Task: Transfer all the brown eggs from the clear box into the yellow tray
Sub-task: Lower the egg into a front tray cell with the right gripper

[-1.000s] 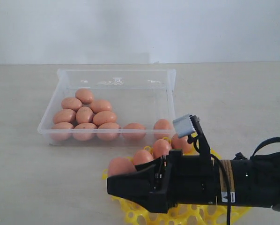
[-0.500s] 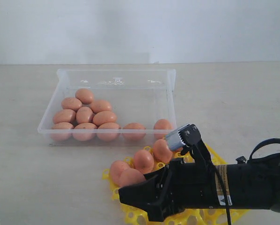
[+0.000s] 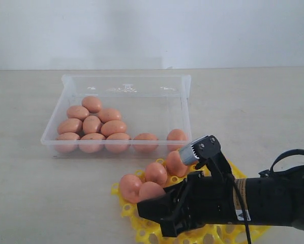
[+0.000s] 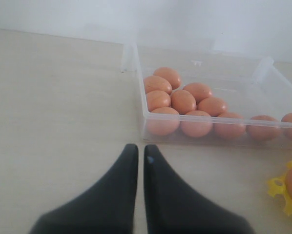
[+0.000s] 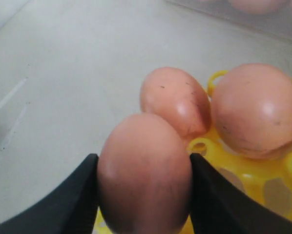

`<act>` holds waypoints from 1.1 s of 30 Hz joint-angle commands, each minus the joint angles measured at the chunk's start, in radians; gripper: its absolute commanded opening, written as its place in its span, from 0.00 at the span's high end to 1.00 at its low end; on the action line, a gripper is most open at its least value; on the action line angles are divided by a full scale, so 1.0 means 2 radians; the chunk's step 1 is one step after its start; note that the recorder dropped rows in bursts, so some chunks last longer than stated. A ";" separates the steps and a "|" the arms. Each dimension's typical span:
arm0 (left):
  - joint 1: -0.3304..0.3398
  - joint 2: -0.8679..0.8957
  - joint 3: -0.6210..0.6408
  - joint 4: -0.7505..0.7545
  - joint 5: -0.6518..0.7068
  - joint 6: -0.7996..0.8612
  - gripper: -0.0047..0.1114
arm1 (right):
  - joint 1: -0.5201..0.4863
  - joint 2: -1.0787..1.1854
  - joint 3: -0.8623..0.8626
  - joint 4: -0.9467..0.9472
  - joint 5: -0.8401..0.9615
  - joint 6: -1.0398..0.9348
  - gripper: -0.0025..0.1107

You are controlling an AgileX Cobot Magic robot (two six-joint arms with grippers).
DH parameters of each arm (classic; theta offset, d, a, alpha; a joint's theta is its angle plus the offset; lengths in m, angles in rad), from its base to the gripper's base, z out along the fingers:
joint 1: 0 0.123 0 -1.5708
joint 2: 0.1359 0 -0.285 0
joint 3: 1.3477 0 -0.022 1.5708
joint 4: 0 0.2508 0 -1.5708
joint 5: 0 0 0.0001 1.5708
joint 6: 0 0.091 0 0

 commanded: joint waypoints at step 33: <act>-0.001 0.002 0.002 0.002 -0.005 0.002 0.92 | 0.054 -0.001 -0.056 -0.010 0.119 0.007 0.53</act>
